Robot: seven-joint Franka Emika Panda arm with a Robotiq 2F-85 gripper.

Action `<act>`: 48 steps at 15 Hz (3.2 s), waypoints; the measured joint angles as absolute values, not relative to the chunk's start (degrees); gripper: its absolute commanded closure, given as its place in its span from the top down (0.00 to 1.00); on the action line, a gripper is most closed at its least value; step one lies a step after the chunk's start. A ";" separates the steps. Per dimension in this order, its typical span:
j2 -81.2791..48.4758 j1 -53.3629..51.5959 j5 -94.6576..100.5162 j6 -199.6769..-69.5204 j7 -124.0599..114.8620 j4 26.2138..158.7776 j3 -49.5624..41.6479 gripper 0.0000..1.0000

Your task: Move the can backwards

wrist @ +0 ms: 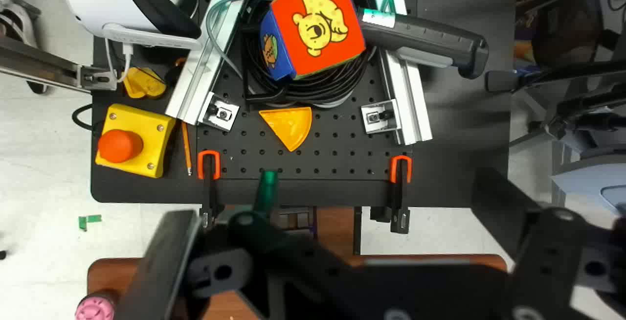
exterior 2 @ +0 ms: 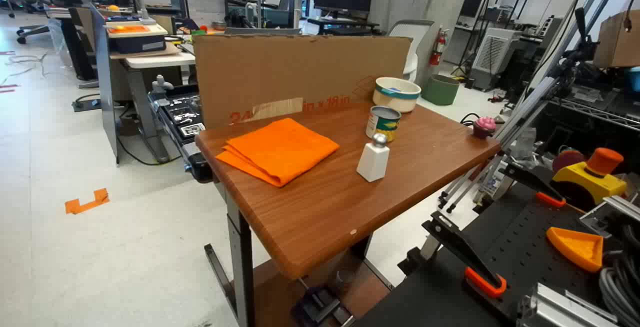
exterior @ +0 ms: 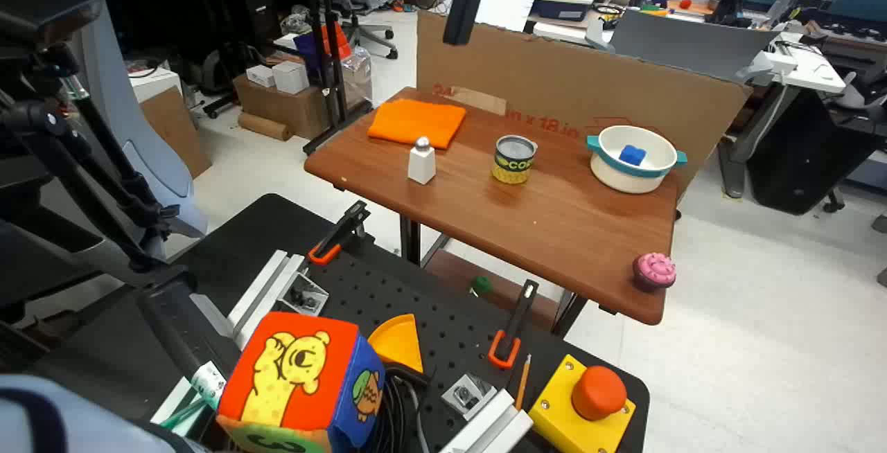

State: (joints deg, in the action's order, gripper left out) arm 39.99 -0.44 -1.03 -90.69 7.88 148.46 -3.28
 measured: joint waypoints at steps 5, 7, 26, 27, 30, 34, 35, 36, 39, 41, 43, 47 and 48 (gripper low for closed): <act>39.99 -0.44 -1.03 -90.70 7.88 148.46 -3.28 1.00; 39.99 -0.44 -1.03 -90.70 7.88 148.46 -3.28 1.00; 21.94 -0.40 -0.80 -100.66 0.85 142.57 -1.94 1.00; 18.47 -0.40 -0.55 -101.77 0.02 140.47 -1.67 1.00; 7.57 -0.42 -0.04 -103.03 -2.44 132.14 -0.76 1.00; -5.65 -0.49 0.70 -103.08 -3.47 120.83 -0.21 1.00; -8.43 -0.51 0.70 -103.10 -3.47 118.58 -0.20 1.00; -10.92 -0.54 0.70 -103.09 -3.47 116.68 -0.19 1.00; -17.48 -0.61 0.80 -103.09 -3.44 112.55 -0.18 1.00; -21.35 -0.61 0.80 -102.95 -3.34 110.24 -0.19 1.00; -24.88 -0.61 0.80 -102.59 -3.27 107.89 -0.19 1.00; -30.93 -0.64 0.80 -101.76 -3.07 103.60 -0.19 1.00; -32.29 -0.64 0.80 -101.13 -2.97 102.57 -0.19 1.00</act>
